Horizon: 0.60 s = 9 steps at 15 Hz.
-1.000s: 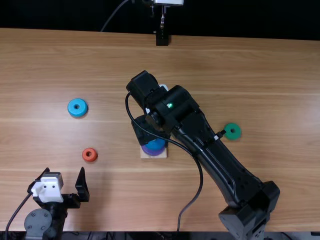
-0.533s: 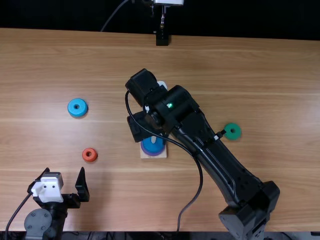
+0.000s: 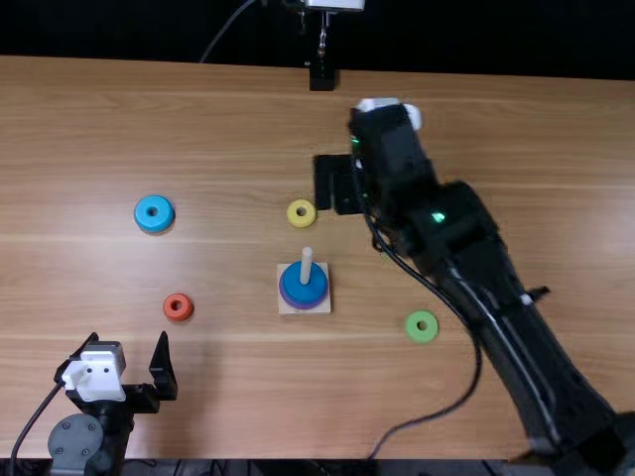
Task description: Build the Hanoi tower: stack the rings onto the peg from bottom to top in this color order: purple, dark blue, light blue, dark green, light green, yellow, orange.
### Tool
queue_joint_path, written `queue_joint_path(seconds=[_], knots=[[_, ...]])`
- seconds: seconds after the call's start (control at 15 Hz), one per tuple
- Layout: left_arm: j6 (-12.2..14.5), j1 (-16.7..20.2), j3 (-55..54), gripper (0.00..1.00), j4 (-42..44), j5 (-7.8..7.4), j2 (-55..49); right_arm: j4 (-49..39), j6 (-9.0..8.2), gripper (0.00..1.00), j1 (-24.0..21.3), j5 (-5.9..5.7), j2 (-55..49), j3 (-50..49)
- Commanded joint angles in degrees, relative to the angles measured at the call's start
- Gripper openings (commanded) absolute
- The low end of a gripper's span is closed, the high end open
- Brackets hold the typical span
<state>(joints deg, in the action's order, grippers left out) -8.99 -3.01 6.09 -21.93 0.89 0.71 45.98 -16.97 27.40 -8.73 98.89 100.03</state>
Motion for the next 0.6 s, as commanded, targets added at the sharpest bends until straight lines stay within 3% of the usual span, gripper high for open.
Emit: queue_joint_path(seconds=[0.0, 0.07, 0.13, 0.4, 0.53], knots=[[0.6, -0.1, -6.1, 1.00, -4.5, -0.15, -0.7, -2.4, -0.22, 1.00, -1.9, -2.03, -6.2, -6.8], [0.6, -0.1, -6.1, 1.00, -4.5, -0.15, -0.7, -5.7, 0.10, 1.00, -3.8, -2.03, -9.9, -12.3], [0.6, -0.1, -6.1, 1.00, -4.5, -0.15, -0.7, -10.5, 1.68, 1.00, -5.5, -1.92, -13.4, -17.6], [0.6, -0.1, -6.1, 1.00, -4.5, -0.15, -0.7, -42.3, 12.33, 1.00, -13.3, -1.82, -30.3, -45.2], [0.6, -0.1, -6.1, 1.00, -4.5, -0.15, -0.7, -54.9, 15.07, 1.00, -16.7, -1.71, -38.8, -56.7]])
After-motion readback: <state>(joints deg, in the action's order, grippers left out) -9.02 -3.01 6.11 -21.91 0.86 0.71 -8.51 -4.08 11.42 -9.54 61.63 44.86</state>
